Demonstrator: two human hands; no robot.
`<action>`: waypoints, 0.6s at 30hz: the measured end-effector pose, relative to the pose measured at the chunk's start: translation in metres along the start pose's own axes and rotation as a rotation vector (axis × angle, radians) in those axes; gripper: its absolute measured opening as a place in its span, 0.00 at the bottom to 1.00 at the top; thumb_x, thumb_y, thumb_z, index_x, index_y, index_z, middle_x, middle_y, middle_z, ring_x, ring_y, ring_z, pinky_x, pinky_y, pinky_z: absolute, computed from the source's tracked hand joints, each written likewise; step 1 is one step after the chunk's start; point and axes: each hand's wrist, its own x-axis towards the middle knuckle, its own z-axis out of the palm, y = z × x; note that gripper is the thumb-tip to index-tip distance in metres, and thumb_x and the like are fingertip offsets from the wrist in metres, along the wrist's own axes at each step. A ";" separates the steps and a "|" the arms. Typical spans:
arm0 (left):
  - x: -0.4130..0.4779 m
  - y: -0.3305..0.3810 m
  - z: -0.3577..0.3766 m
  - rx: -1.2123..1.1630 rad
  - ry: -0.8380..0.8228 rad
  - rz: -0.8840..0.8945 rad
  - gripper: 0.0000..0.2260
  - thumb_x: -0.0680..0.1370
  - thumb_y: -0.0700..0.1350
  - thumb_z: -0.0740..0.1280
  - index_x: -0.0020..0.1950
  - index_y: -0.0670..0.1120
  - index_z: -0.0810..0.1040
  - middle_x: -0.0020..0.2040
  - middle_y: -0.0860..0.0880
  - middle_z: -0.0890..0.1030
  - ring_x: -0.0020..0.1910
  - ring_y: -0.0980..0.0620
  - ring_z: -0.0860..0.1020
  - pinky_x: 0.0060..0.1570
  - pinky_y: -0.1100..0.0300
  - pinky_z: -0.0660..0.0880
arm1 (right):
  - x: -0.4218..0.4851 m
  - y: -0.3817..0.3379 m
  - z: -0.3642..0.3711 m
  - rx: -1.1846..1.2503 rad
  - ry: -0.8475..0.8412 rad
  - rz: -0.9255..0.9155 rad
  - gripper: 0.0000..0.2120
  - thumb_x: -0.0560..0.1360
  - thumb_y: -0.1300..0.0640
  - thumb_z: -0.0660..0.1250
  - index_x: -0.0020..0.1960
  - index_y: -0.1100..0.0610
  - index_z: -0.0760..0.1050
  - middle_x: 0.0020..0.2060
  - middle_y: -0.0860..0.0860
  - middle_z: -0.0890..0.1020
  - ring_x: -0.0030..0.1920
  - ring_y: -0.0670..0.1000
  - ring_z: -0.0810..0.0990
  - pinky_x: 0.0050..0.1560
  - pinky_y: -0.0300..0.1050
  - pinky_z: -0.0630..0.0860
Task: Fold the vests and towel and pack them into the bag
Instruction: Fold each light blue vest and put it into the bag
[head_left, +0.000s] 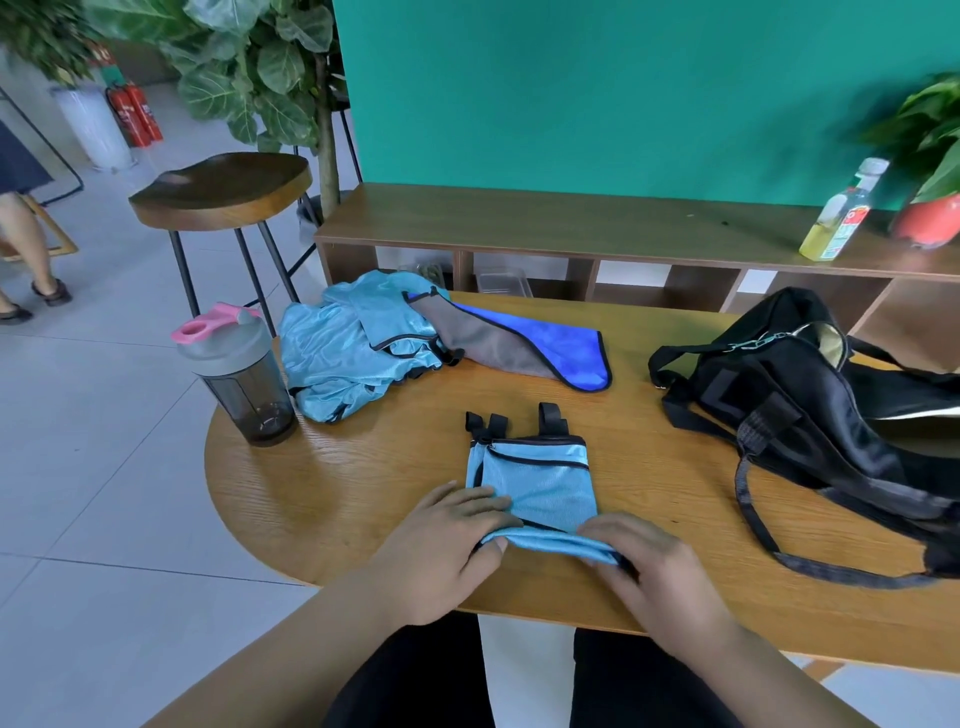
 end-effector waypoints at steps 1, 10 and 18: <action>0.001 0.000 -0.005 0.003 -0.012 0.011 0.24 0.86 0.62 0.46 0.79 0.60 0.69 0.80 0.61 0.68 0.81 0.64 0.57 0.83 0.53 0.48 | 0.004 -0.002 -0.001 0.071 0.028 0.070 0.11 0.80 0.51 0.71 0.62 0.48 0.83 0.57 0.38 0.83 0.57 0.42 0.84 0.56 0.44 0.81; 0.008 0.010 -0.015 0.030 0.139 -0.108 0.20 0.82 0.52 0.67 0.72 0.55 0.67 0.63 0.57 0.80 0.62 0.58 0.77 0.81 0.58 0.56 | 0.063 -0.008 -0.010 0.189 -0.044 0.479 0.06 0.84 0.40 0.59 0.56 0.38 0.74 0.36 0.55 0.82 0.32 0.54 0.78 0.30 0.52 0.72; 0.027 0.013 -0.008 -0.393 0.258 -0.415 0.08 0.87 0.49 0.59 0.52 0.50 0.75 0.39 0.51 0.80 0.32 0.55 0.75 0.31 0.56 0.71 | 0.098 0.002 0.003 0.102 -0.007 0.684 0.10 0.84 0.42 0.63 0.59 0.46 0.76 0.38 0.49 0.82 0.34 0.47 0.78 0.29 0.42 0.71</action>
